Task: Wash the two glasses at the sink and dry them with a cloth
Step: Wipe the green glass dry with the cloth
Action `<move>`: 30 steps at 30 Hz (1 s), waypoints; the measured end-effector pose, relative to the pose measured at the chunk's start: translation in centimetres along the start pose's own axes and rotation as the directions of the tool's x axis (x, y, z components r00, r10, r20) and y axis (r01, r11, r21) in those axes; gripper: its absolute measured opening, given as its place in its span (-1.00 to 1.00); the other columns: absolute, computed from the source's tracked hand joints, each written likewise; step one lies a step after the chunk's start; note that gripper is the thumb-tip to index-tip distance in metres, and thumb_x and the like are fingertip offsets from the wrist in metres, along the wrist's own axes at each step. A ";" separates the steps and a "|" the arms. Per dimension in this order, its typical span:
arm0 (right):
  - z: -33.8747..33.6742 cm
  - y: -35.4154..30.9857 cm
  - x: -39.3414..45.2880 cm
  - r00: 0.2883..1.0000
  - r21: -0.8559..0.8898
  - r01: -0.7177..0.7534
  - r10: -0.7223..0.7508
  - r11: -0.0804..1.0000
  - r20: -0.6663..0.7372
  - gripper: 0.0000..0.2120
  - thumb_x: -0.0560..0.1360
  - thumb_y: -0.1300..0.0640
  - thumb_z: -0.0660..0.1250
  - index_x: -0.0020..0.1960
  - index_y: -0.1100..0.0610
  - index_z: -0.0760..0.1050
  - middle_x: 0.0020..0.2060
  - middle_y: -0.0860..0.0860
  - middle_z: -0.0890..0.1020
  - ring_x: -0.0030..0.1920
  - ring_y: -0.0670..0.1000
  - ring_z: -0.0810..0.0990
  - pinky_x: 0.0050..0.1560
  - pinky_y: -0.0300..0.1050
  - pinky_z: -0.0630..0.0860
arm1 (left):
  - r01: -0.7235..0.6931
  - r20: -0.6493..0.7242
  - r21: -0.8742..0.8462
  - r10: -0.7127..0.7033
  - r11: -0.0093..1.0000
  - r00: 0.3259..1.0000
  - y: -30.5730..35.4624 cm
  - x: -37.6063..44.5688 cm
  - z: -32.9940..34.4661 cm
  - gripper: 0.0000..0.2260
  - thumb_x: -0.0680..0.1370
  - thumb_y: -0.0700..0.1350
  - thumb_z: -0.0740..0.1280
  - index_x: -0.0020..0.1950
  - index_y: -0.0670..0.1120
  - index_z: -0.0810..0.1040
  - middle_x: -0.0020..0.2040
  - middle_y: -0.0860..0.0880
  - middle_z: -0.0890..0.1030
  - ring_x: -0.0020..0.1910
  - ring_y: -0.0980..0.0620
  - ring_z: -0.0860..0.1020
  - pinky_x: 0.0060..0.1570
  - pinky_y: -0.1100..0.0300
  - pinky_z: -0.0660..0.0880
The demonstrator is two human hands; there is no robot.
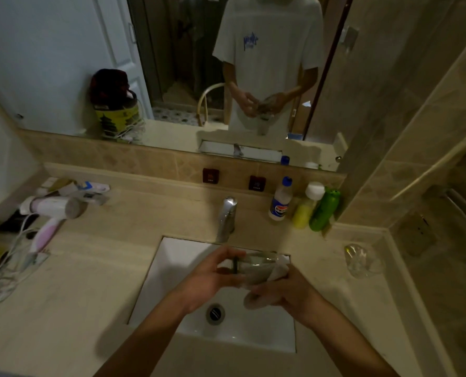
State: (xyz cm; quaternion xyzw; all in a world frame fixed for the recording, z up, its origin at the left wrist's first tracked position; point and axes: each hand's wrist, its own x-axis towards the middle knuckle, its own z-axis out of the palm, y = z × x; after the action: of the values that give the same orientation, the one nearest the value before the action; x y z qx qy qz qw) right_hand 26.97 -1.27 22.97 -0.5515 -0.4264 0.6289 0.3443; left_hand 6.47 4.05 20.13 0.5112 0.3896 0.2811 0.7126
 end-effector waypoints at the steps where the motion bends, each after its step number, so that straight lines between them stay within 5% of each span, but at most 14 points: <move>1: 0.2 -0.1 0.1 1.000 0.006 -0.015 0.015 1.000 -0.001 -0.61 0.17 0.23 0.55 -0.02 0.33 0.66 -0.07 0.34 0.68 0.01 0.32 0.66 0.07 0.19 0.55 | -0.013 0.000 -0.006 0.013 1.000 1.000 -0.1 -0.1 -0.2 -0.62 0.43 -0.13 0.55 0.22 0.01 0.61 0.28 -0.08 0.57 0.19 -0.16 0.63 0.25 -0.18 0.56; 5: 2.1 -0.6 -0.1 0.991 -0.125 0.062 -0.076 0.990 -0.111 -0.72 0.25 0.27 0.54 -0.05 0.16 0.68 -0.08 0.11 0.73 -0.02 0.13 0.70 -0.01 0.05 0.66 | 0.186 0.075 -0.370 -0.170 0.910 0.983 0.8 -1.1 -1.2 -0.57 0.52 0.11 0.45 0.27 -0.13 0.60 0.28 -0.25 0.58 0.16 -0.27 0.62 0.14 -0.10 0.58; 8: 3.7 -0.6 0.1 0.983 -0.348 0.135 -0.168 0.928 -0.068 -0.71 0.38 0.23 0.52 -0.04 -0.12 0.62 -0.09 -0.15 0.71 -0.03 -0.15 0.67 -0.09 -0.33 0.60 | 0.331 0.121 -0.393 -0.308 0.858 0.943 1.2 -1.5 -2.0 -0.51 0.55 0.17 0.38 0.27 -0.19 0.59 0.10 -0.23 0.58 -0.10 -0.12 0.59 -0.10 0.05 0.58; 11: 5.0 -0.6 0.2 0.986 -0.326 0.120 -0.150 0.938 -0.069 -0.65 0.37 0.31 0.51 -0.13 -0.15 0.61 -0.21 -0.32 0.69 -0.13 -0.29 0.65 -0.21 -0.45 0.53 | 0.298 0.157 -0.401 -0.256 0.866 0.954 1.1 -1.7 -3.0 -0.60 0.57 0.05 0.38 0.24 -0.23 0.55 0.06 -0.21 0.55 -0.15 -0.07 0.60 -0.16 0.11 0.57; 14: 5.6 -1.1 0.4 0.994 -0.148 0.082 -0.092 0.986 -0.065 -0.69 0.33 0.40 0.50 -0.13 -0.01 0.69 -0.21 -0.13 0.74 -0.18 -0.17 0.70 -0.22 -0.36 0.57 | 0.070 0.122 -0.205 -0.046 0.976 0.992 0.4 -2.3 -4.0 -0.74 0.59 -0.07 0.36 0.25 -0.11 0.57 0.13 -0.15 0.60 -0.06 -0.06 0.66 -0.07 0.13 0.59; 18: 6.4 -1.2 0.6 0.998 0.098 0.012 -0.017 0.995 0.052 -0.70 0.30 0.38 0.49 0.02 0.23 0.66 -0.22 0.12 0.71 -0.21 0.09 0.68 -0.12 -0.02 0.59 | -0.140 0.097 0.005 0.139 0.990 0.986 -1.1 -2.9 -5.4 -0.56 0.45 -0.10 0.54 0.29 0.02 0.53 0.27 -0.07 0.60 0.21 -0.15 0.63 0.15 -0.08 0.62; 22: 8.2 -0.9 0.5 0.994 -0.018 0.082 -0.083 0.997 -0.071 -0.66 0.33 0.41 0.48 0.08 0.20 0.67 -0.05 0.13 0.73 -0.04 0.08 0.70 -0.08 -0.11 0.62 | -0.029 0.131 -0.142 0.048 0.989 0.990 -0.9 -3.1 -6.9 -0.53 0.52 0.17 0.44 0.32 -0.06 0.52 0.25 -0.13 0.60 0.13 -0.17 0.62 0.11 -0.03 0.59; 26: 9.9 -0.6 0.6 0.981 -0.311 0.114 -0.156 0.943 -0.112 -0.66 0.39 0.36 0.50 -0.06 -0.07 0.63 -0.23 -0.27 0.71 -0.13 -0.30 0.66 -0.19 -0.44 0.52 | 0.299 0.281 -0.232 -0.230 0.926 0.932 -0.4 -3.1 -7.5 -0.52 0.57 0.33 0.27 0.18 -0.03 0.66 -0.10 -0.05 0.65 -0.24 0.03 0.52 -0.21 0.19 0.51; 30: 10.3 -0.5 0.8 0.984 -0.318 0.067 -0.115 0.946 -0.135 -0.72 0.37 0.37 0.50 -0.04 0.03 0.66 -0.16 -0.08 0.71 -0.13 -0.22 0.67 -0.17 -0.37 0.54 | 0.077 0.215 -0.116 -0.051 0.990 0.975 -0.4 -3.9 -8.0 -0.64 0.60 0.18 0.34 0.19 -0.07 0.61 -0.01 -0.06 0.66 -0.14 -0.01 0.60 -0.12 0.15 0.57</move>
State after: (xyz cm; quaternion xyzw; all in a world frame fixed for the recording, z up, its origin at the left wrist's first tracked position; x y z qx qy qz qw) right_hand 16.68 -1.98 23.36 -0.6247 -0.5181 0.4932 0.3131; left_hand -2.33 4.91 19.37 0.4801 0.3097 0.2256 0.7891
